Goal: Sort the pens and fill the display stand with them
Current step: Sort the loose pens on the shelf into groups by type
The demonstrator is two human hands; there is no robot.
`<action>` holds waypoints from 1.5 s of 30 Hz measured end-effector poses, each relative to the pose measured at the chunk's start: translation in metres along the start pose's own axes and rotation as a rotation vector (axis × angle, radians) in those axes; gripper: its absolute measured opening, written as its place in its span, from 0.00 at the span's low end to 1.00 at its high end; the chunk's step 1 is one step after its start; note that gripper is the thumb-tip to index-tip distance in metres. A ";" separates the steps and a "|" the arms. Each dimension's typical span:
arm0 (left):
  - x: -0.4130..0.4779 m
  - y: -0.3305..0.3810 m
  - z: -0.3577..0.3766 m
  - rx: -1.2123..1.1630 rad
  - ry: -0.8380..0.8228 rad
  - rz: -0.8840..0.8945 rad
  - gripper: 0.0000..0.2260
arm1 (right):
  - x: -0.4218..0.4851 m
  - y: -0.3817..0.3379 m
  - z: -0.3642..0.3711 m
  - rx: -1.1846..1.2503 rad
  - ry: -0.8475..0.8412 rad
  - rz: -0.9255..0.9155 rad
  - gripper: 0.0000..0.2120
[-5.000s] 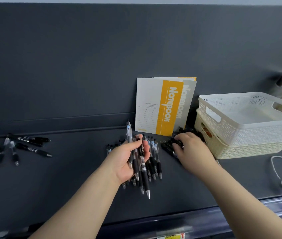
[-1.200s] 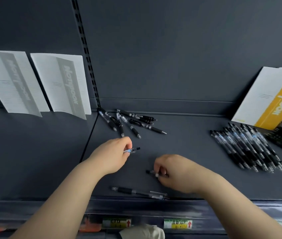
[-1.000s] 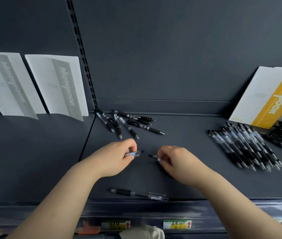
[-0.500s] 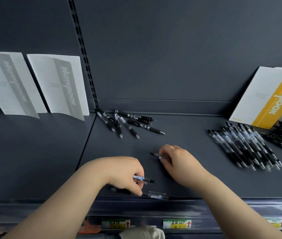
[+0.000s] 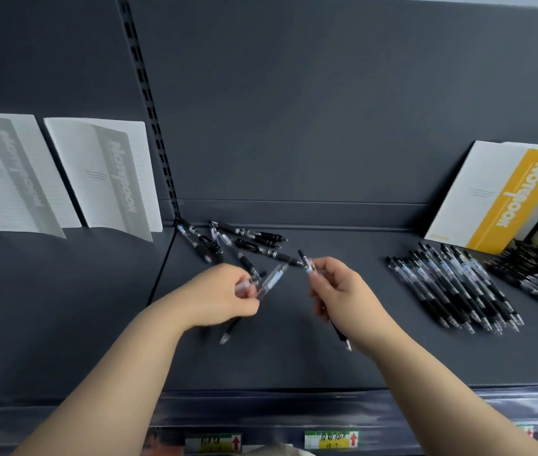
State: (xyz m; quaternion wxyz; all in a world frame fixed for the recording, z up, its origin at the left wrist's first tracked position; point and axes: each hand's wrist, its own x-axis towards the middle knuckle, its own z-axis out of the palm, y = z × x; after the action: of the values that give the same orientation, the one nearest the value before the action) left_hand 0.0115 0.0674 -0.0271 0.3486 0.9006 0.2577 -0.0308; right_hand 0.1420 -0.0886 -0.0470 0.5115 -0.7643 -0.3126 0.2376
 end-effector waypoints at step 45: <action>0.068 -0.070 -0.045 0.470 0.280 -0.314 0.18 | 0.057 -0.008 0.027 0.670 -0.167 0.441 0.06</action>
State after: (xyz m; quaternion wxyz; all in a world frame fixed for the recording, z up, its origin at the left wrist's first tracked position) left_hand 0.0312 0.1702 -0.0517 0.0831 0.9013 0.4248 -0.0186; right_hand 0.1616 -0.0278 -0.0514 0.6419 -0.5821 -0.0869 0.4915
